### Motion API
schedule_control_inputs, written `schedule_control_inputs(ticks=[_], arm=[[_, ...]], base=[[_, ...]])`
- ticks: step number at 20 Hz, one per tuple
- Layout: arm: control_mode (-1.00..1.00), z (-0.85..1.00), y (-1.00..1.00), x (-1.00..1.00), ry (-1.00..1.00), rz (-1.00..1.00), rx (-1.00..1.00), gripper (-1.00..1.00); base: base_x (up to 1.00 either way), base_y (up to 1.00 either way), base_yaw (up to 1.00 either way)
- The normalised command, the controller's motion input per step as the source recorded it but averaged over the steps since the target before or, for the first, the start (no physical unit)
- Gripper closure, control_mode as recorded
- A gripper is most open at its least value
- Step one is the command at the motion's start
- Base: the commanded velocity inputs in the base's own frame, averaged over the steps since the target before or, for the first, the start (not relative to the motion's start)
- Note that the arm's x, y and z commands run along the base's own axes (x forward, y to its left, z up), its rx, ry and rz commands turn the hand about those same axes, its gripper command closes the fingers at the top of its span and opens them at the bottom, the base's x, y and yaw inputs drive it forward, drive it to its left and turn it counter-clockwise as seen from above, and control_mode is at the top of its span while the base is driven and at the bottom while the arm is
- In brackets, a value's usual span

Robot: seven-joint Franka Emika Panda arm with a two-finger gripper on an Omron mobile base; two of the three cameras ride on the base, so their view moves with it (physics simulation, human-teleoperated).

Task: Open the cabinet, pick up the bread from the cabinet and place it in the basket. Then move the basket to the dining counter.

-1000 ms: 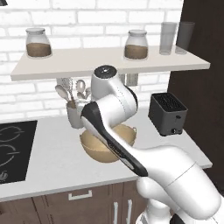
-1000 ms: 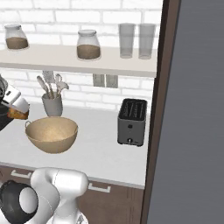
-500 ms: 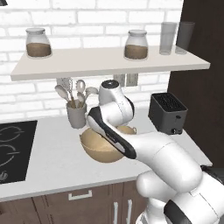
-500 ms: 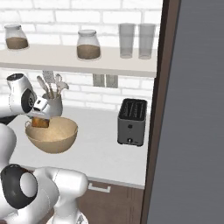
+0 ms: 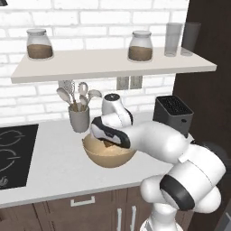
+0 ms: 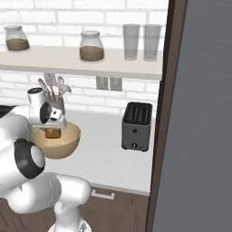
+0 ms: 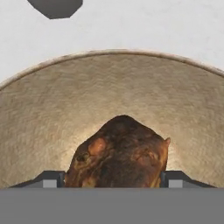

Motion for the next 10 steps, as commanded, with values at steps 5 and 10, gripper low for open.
schedule_control_inputs(ticks=[5,10], arm=[[-1.00,-0.54,0.00,0.41,0.24,0.03,0.00,1.00],[-1.00,-0.52,0.00,0.05,0.28,0.00,0.00,1.00]], base=[[0.00,0.00,0.00],[0.00,0.00,0.00]])
